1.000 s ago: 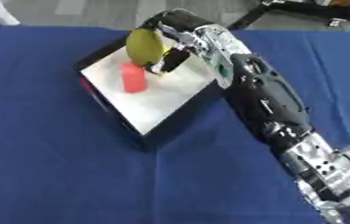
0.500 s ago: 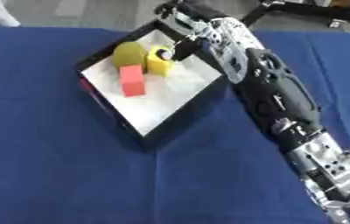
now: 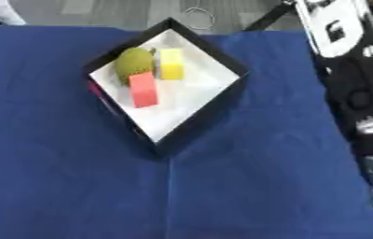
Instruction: Pick up objects on the table and place them in the box.
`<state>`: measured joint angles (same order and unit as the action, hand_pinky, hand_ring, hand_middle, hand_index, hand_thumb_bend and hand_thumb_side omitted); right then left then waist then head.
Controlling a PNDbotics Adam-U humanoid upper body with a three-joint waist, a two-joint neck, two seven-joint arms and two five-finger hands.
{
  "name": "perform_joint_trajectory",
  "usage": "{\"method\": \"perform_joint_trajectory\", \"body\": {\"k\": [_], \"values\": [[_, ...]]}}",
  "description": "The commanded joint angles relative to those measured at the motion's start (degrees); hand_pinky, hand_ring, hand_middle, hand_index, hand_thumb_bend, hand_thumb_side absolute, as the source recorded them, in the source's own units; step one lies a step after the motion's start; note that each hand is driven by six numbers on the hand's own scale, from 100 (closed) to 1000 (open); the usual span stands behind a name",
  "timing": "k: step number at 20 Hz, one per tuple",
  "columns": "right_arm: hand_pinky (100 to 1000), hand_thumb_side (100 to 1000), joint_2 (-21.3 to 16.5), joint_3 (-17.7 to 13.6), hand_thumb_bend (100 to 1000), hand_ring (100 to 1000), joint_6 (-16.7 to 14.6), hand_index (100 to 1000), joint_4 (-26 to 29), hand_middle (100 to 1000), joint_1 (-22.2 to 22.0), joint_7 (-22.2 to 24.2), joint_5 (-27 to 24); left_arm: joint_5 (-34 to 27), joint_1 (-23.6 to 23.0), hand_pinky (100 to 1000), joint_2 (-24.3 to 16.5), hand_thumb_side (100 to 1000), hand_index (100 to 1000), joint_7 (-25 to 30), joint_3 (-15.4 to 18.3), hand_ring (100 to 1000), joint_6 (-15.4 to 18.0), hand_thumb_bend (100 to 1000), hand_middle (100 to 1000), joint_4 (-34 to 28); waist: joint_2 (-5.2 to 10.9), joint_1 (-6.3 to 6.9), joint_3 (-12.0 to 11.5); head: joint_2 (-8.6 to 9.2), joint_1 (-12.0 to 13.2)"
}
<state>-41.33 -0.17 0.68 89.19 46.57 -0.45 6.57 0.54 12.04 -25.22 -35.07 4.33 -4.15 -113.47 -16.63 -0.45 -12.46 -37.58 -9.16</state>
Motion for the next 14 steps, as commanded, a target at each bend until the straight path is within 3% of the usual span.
{"method": "perform_joint_trajectory", "body": {"k": [1,5,8,11,14], "values": [[983,537,-7.8,-4.9,100,899,2.5,888,9.6,794,-5.8,-6.5,-19.6,0.6,0.3,747,-1.7,689,874,-0.7,1.1,770,0.1,331,760,-1.1,0.95,0.25,0.1,0.77,0.9],[987,568,-9.1,-10.8,100,899,0.8,886,15.0,795,-17.5,-14.4,-28.1,0.8,0.7,747,-1.4,688,880,-1.3,1.6,769,0.4,332,770,-1.1,0.57,0.49,0.6,0.43,1.5],[996,516,-7.6,-12.6,100,907,0.5,895,16.5,805,-24.0,-16.5,-28.9,0.9,1.2,747,-0.9,687,884,-1.5,1.7,770,0.5,333,781,-1.1,0.43,0.82,0.8,0.02,1.8],[1000,576,-5.5,-13.5,100,910,0.7,900,17.4,808,-28.3,-16.8,-28.4,1.1,1.4,746,-0.7,683,884,-1.6,1.7,771,0.5,335,787,-1.1,0.26,1.17,0.7,0.19,2.0],[996,566,-3.6,-14.2,100,896,0.4,891,18.5,795,-30.6,-16.9,-27.9,1.4,1.4,743,-0.5,682,886,-1.8,1.9,771,0.6,337,795,-1.1,0.14,1.29,0.7,0.34,2.1]]}}
